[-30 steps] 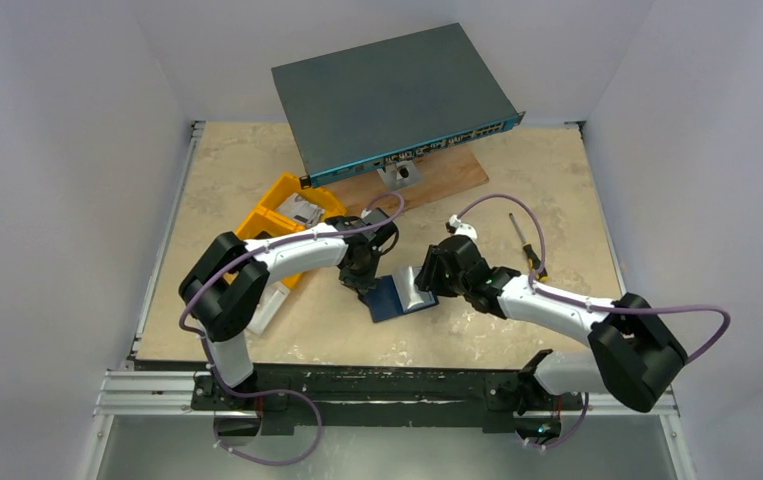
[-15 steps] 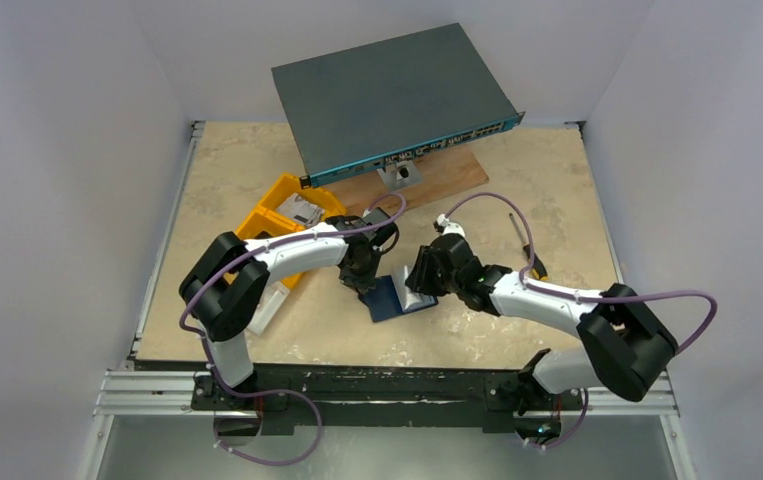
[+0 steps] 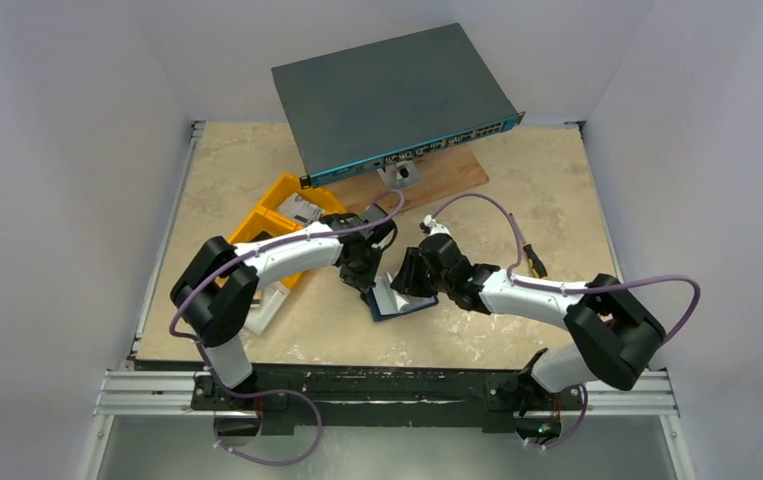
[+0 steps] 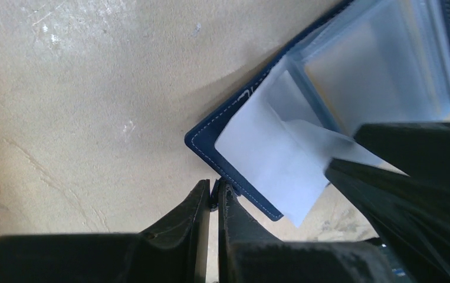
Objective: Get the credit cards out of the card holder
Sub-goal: Open the card holder at the center of the board.
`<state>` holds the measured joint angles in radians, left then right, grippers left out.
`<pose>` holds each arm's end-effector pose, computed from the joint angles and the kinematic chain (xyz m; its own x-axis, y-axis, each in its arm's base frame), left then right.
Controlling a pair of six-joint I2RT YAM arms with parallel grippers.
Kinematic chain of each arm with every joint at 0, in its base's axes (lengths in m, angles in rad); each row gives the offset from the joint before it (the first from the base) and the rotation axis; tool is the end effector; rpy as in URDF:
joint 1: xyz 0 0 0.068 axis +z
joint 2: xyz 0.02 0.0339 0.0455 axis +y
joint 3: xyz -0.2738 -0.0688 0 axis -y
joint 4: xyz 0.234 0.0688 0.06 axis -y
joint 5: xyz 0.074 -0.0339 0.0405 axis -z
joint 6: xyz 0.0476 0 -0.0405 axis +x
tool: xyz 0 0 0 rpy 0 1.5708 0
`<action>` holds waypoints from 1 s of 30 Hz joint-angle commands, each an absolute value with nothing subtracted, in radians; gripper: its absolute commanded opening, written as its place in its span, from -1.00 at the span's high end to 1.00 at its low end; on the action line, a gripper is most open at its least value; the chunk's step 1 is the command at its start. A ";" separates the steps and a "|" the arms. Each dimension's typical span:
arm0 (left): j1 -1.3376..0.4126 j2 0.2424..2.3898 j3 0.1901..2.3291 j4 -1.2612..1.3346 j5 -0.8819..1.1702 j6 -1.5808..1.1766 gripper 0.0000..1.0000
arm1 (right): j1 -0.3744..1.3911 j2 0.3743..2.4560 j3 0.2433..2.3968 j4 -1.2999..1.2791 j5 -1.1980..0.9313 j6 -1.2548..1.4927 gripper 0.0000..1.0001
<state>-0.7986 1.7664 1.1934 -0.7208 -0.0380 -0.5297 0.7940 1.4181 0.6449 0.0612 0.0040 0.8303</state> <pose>0.2355 -0.2392 0.1887 -0.9372 0.2386 -0.2545 0.2724 0.9563 -0.1066 0.1963 0.1994 0.1842 -0.8338 0.2047 -0.5127 -0.1416 0.8183 0.5570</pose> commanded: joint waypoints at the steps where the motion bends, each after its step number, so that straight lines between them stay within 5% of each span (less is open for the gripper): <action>1: -0.793 1.658 1.229 -0.726 -0.016 -0.509 0.79 | 0.799 1.453 0.689 0.121 -0.033 0.856 0.41; 11: -0.794 1.498 1.181 -0.790 -0.042 -0.525 0.48 | 0.816 1.496 0.724 0.156 -0.089 0.889 0.32; 30: -0.793 1.371 1.138 -0.789 0.008 -0.549 0.49 | 0.856 1.626 0.724 0.285 -0.188 0.980 -0.02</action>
<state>-0.7986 1.4078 1.1526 -0.8017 -0.0261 -0.5316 0.8509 1.5921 0.7120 0.1963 -0.1425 0.9428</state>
